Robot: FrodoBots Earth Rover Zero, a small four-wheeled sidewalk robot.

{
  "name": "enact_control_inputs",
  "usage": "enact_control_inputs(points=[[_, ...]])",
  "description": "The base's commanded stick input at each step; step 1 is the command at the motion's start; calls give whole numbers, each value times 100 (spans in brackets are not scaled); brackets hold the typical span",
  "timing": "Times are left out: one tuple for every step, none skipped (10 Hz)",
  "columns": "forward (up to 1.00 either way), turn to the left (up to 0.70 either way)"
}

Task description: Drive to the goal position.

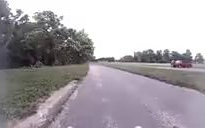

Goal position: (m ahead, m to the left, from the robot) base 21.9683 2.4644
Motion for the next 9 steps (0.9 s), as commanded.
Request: enact_control_inputs(points=[[70, -1], [70, -1], [70, -1], [70, -1], [70, -1], [70, -1], [70, -1], [70, -1], [70, -1]])
